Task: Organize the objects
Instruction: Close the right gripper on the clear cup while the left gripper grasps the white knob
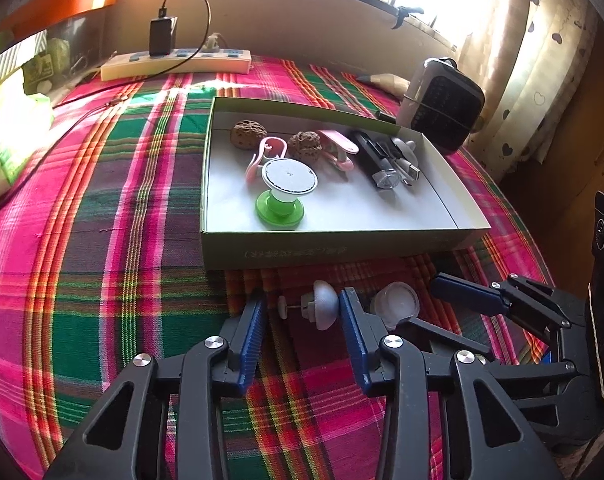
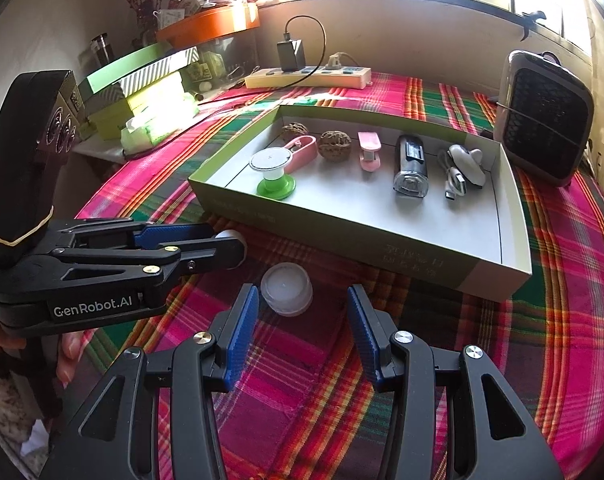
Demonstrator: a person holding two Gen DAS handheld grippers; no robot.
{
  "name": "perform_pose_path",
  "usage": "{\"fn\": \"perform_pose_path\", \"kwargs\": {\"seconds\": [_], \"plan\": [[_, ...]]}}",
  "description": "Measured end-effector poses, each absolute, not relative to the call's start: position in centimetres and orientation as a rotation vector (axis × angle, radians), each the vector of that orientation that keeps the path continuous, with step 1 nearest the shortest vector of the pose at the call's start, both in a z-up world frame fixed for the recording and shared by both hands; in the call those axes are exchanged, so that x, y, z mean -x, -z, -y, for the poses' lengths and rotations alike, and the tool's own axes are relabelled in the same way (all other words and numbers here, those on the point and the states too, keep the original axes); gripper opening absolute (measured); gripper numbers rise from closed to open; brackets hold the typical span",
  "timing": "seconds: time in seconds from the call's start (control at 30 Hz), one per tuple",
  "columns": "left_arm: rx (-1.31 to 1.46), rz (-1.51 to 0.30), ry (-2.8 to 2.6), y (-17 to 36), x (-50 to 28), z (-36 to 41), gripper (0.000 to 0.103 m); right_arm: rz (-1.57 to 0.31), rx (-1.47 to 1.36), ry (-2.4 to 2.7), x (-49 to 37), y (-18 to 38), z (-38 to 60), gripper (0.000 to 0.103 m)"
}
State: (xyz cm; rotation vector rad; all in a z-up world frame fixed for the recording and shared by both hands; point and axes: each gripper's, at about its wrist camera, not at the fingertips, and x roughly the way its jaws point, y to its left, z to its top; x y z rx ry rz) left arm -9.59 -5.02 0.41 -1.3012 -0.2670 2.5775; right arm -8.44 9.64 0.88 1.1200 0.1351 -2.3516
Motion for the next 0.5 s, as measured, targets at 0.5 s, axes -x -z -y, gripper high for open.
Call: {"fn": "perform_pose_path", "kwargs": {"seconds": [0.5], "plan": [[1.291,0.308,-2.591,-0.3,9.5,5.9,0.033,-0.237,-1.159,2.36,9.0,-0.1,-7.7,0.047]]}}
